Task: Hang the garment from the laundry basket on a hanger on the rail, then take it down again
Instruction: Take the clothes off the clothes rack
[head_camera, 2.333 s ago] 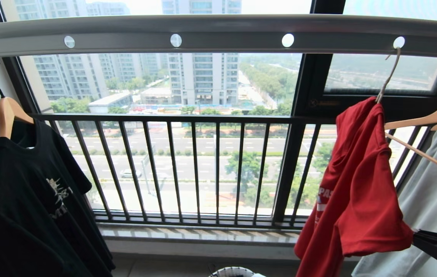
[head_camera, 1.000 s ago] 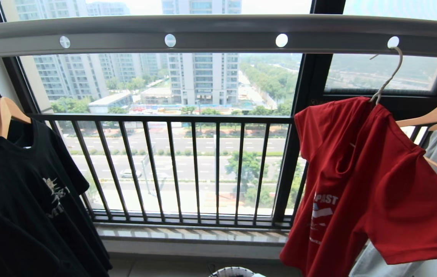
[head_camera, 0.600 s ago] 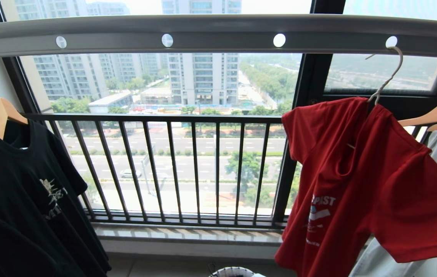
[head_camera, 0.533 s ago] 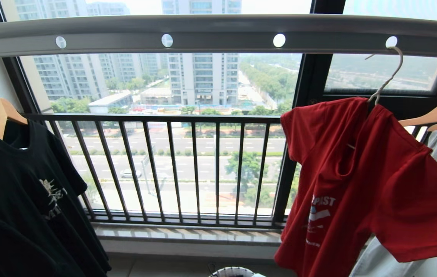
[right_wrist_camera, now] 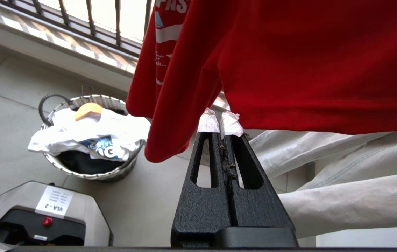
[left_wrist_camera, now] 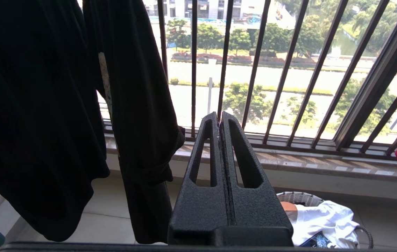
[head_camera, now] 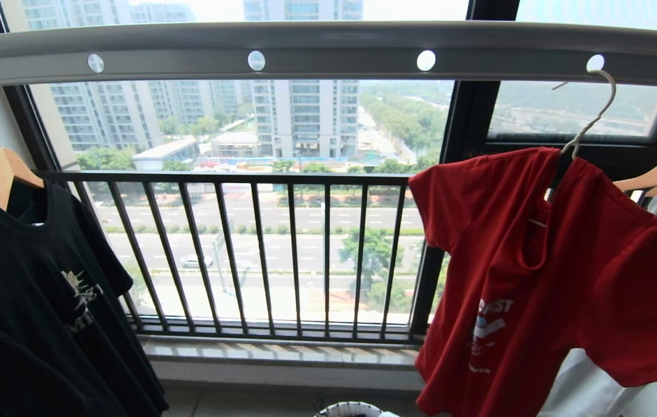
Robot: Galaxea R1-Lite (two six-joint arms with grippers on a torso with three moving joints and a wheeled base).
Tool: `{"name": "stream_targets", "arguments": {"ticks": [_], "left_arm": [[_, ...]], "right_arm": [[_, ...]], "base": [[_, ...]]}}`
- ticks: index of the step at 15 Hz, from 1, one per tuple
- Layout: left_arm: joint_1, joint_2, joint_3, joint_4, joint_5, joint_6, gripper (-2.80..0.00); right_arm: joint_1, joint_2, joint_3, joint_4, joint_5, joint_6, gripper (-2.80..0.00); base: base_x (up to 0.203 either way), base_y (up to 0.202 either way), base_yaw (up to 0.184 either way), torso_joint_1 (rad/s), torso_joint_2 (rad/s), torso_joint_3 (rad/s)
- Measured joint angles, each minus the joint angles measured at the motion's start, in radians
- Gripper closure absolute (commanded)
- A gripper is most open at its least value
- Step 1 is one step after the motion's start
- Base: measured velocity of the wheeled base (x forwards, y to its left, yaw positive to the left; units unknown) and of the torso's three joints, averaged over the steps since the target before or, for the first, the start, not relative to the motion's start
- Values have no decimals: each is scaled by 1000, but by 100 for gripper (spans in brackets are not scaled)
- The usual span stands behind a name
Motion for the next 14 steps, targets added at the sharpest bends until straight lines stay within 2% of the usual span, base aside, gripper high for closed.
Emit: {"name": "stream_targets", "arguments": {"ticks": [3,9,12,14], "left_arm": [[0,0,0,0,-1,0,0],[0,0,0,0,-2,0,0],[0,0,0,0,-1,0,0],[0,0,0,0,-2,0,0]], "right_arm": [[0,28,-72,-1,28,1,-280],[-3,147,-321,0,26,3,-280],[-13,196,-376,1,15,1,-280],[-55,223,-387,-1,5,0,-280]], "base": [[0,0,0,0,0,0],[0,0,0,0,0,0],[0,0,0,0,0,0],[0,0,0,0,0,0]]}}
